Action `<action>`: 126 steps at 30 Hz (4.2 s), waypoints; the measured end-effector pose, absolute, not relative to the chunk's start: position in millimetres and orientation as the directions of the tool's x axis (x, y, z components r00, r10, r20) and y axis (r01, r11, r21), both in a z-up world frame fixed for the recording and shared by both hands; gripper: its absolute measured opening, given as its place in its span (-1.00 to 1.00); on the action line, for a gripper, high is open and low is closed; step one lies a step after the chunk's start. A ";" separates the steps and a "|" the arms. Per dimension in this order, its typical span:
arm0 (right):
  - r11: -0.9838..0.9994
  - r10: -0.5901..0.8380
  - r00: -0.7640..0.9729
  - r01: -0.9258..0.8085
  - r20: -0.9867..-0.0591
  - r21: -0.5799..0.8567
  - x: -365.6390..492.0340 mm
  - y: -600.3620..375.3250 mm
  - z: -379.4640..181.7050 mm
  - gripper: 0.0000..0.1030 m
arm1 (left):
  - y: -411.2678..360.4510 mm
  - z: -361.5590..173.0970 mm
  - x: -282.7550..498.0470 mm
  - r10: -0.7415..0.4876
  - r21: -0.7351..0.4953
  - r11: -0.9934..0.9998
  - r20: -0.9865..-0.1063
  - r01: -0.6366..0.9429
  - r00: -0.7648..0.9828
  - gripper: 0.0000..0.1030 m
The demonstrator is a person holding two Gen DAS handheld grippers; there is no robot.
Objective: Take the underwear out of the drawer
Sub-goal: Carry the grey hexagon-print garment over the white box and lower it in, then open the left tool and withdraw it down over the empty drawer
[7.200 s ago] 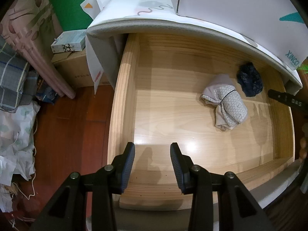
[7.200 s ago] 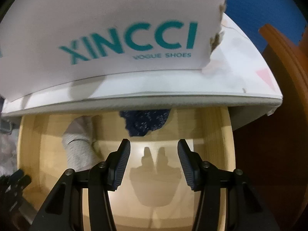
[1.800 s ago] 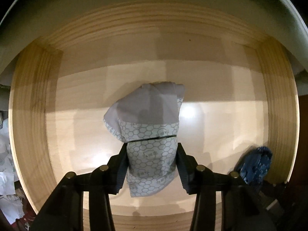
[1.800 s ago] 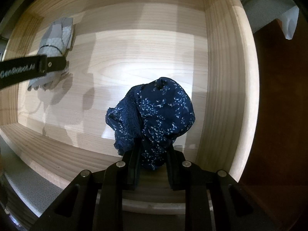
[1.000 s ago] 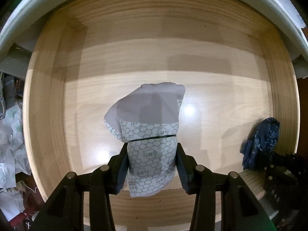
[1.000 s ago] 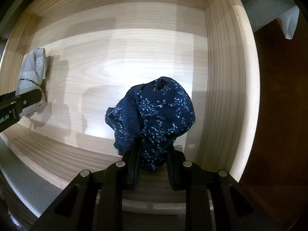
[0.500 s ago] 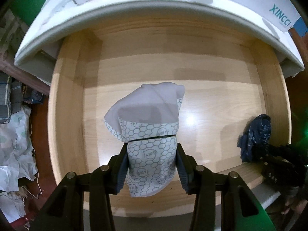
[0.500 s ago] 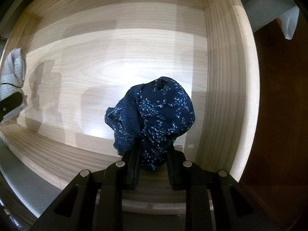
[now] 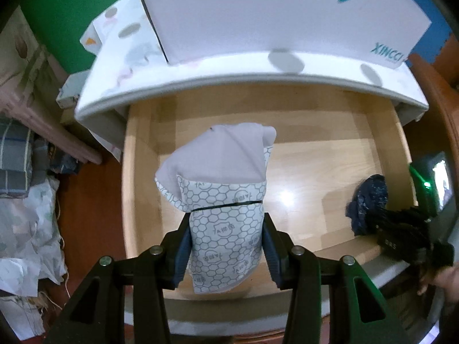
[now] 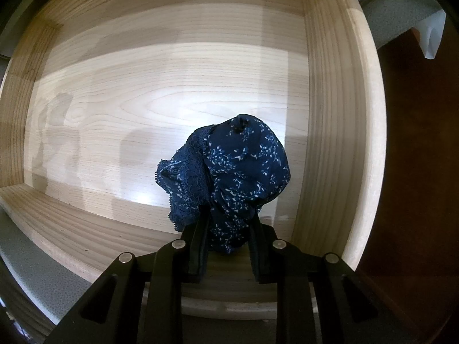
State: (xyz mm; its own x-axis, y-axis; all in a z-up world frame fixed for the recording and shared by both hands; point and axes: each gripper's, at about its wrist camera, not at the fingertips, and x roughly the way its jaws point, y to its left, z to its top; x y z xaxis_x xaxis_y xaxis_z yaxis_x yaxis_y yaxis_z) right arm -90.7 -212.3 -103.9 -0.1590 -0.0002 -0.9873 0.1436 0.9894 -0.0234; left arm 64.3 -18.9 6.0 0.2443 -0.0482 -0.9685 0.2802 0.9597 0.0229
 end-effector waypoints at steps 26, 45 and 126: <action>0.989 -0.002 -0.168 0.146 -0.986 -0.027 -85.6 -215.9 -98.9 -0.59 | -9.9 180.8 89.7 -0.143 0.039 0.948 -0.836 0.317 0.530 -0.12; 0.988 -0.005 -0.171 0.148 -0.985 -0.030 -79.9 -217.6 -97.8 -0.59 | -41.4 196.2 183.0 -0.144 0.033 0.959 -0.795 0.280 0.589 -0.12; 0.988 -0.021 -0.196 0.148 -0.980 -0.051 -59.5 -219.3 -91.7 -0.58 | 11.0 -18.0 55.5 0.012 0.127 0.944 -0.936 0.305 0.353 0.08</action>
